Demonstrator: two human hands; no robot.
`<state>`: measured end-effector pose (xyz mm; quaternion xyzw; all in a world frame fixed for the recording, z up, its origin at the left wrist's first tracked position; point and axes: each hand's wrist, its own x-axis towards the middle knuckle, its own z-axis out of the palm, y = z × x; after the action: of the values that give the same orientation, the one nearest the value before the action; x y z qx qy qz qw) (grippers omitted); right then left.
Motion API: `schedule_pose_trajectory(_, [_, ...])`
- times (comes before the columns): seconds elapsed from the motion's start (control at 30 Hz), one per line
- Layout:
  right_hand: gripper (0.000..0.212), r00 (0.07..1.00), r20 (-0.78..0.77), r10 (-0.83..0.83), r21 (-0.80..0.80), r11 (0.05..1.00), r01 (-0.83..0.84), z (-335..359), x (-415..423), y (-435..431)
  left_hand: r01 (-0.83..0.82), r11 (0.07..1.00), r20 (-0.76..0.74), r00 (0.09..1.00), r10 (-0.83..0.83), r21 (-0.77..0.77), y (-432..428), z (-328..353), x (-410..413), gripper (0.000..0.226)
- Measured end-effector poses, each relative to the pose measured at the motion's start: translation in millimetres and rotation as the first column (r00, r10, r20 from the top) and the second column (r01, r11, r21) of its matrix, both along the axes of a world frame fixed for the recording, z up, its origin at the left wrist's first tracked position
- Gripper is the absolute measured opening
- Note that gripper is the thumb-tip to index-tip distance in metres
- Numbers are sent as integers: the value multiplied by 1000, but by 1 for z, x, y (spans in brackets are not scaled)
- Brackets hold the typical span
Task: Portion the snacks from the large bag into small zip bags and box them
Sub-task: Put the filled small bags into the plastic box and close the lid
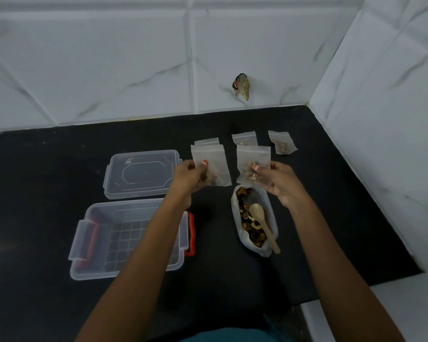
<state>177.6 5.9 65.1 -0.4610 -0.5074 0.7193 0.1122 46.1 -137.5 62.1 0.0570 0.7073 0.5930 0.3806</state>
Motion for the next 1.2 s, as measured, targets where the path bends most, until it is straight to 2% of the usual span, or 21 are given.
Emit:
schedule_pose_trajectory(0.2, [33, 997, -9, 75, 18, 997, -75, 15, -11, -72, 17, 1000, -26, 1000, -17, -19, -73, 13, -15, 17])
schedule_pose_trajectory(0.37, [40, 989, 24, 143, 37, 989, -143, 10, -28, -126, 21, 994, -56, 998, -27, -103, -142, 3, -38, 18])
schedule_pose_trajectory(0.5, [47, 976, 81, 202, 137, 968, -212, -4, -44, -164, 47, 976, -112, 991, -72, -214, -177, -8, -52, 6])
schedule_pose_trajectory(0.57, [45, 968, 137, 210, 206, 950, -235, -12, -50, -181, 73, 963, -140, 984, -113, -261, -187, -13, -55, 7])
schedule_pose_trajectory(0.63, [44, 946, 252, 205, 333, 900, -283, -17, -54, -194, 101, 942, -182, 969, -166, -320, -193, -21, -56, 9])
schedule_pose_trajectory(0.73, [47, 831, 525, 181, 546, 678, -492, -15, -59, -211, 127, 922, -215, 952, -217, -365, -196, -32, -51, 19])
schedule_pose_trajectory(0.8, [51, 783, 602, 160, 586, 577, -569, -17, -63, -224, 133, 909, -254, 935, -247, -394, -195, -38, -46, 24])
schedule_pose_trajectory(0.87, [49, 773, 615, 156, 614, 521, -593, -22, -68, -236, 109, 899, -332, 905, -266, -423, -191, -43, -42, 31])
schedule_pose_trajectory(1.0, [38, 741, 654, 156, 607, 476, -636, -35, -78, -242, 91, 887, -396, 871, -291, -453, -182, -52, -38, 37])
schedule_pose_trajectory(1.07, [33, 671, 715, 198, 574, 382, -724, -44, -81, -240, 77, 867, -397, 866, -303, -493, -180, -57, -37, 36])
schedule_pose_trajectory(1.13, [22, 610, 773, 178, 530, 349, -773, -52, -82, -239, 76, 856, -394, 865, -312, -512, -180, -63, -37, 41])
schedule_pose_trajectory(1.2, [37, 644, 757, 108, 532, 472, -703, -53, -81, -244, 77, 849, -406, 854, -326, -522, -179, -65, -36, 45])
